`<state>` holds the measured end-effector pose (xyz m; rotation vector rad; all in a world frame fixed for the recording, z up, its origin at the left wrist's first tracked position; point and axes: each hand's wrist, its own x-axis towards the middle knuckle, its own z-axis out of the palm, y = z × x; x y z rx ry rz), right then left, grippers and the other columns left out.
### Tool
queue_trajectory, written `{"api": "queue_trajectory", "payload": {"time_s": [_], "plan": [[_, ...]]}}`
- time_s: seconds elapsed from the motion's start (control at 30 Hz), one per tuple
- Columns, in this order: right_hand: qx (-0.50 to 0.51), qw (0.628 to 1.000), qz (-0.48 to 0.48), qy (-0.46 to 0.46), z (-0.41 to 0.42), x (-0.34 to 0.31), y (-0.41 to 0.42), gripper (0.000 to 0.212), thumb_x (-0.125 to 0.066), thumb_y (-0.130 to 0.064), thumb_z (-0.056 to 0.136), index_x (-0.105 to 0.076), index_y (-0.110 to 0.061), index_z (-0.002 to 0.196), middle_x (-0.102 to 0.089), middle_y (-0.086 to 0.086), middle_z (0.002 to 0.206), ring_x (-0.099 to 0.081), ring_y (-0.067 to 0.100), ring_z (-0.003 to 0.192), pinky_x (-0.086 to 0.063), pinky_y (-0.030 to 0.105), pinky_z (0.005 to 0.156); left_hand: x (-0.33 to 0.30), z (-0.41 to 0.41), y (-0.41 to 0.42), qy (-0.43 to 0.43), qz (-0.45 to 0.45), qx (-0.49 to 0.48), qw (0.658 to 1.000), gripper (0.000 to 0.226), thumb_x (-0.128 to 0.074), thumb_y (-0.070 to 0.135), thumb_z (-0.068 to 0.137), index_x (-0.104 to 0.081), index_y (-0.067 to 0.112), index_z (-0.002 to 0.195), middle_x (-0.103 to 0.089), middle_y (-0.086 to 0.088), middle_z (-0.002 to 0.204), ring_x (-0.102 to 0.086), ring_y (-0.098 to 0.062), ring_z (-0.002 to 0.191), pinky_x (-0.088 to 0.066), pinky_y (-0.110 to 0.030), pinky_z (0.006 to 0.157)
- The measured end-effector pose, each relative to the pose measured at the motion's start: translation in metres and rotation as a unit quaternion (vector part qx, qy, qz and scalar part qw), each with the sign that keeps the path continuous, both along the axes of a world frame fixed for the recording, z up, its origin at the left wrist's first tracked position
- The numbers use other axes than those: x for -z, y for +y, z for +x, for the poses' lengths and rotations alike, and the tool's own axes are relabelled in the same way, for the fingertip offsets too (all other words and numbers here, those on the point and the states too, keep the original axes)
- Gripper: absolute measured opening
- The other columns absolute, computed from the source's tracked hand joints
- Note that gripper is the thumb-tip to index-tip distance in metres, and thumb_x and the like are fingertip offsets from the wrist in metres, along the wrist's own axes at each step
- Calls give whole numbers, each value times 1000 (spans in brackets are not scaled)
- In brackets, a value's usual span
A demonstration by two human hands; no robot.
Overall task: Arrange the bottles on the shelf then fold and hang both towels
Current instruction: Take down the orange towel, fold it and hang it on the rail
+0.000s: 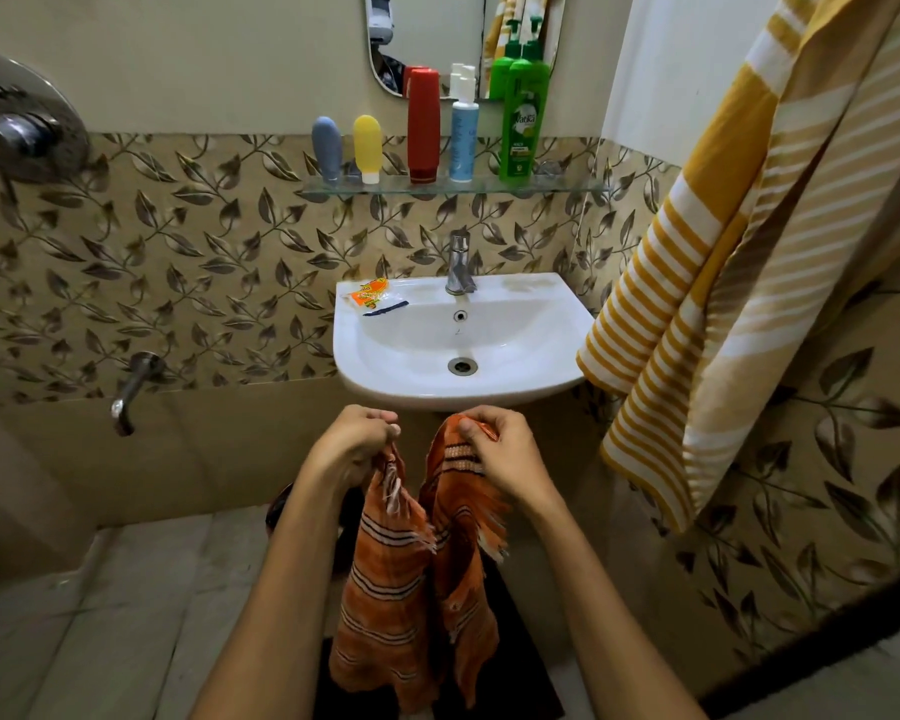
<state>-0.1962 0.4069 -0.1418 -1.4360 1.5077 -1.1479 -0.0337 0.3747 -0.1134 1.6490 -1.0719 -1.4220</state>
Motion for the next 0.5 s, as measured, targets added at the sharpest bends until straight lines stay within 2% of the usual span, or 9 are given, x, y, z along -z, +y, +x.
{"api": "queue_trajectory", "payload": {"time_s": [0.1,0.2,0.3,0.37,0.5], "plan": [[-21,1000,3,12,7,3,3,18,-54,-15,93,-71,-14,100,-71,-1,96,-65,13,96,-52,39,93,1,-1,5,94,19,-10,995,26,-40,-15,89,-50,5,77,-43,-9,66,-34,-13,52,-33,-24,50],[-41,999,-23,-8,13,3,8,15,-61,-15,89,-73,-21,96,-72,-7,92,-66,6,93,-55,35,90,1,-4,10,161,49,3,986,24,-38,-15,90,-52,4,85,-43,-9,68,-37,-12,52,-39,-19,40],[-28,997,-54,-53,19,5,13,12,-69,-17,81,-71,-29,86,-72,-8,86,-68,5,86,-57,33,84,-1,-10,13,223,75,16,972,29,-35,-15,91,-52,-2,110,-47,-13,74,-44,-13,56,-44,-16,40],[-16,994,-78,-70,22,6,15,13,-72,-19,78,-65,-29,83,-71,-9,84,-68,5,83,-57,28,80,-2,-12,15,236,78,16,968,38,-34,-15,91,-45,-5,126,-48,-15,78,-43,-15,62,-46,-15,38],[-32,995,-94,-19,22,7,17,7,-64,-21,87,-69,-25,89,-72,-9,87,-68,2,85,-56,26,80,-3,-15,16,219,68,17,973,41,-33,-15,91,-42,-2,129,-49,-14,79,-47,-17,67,-51,-21,39]]}}
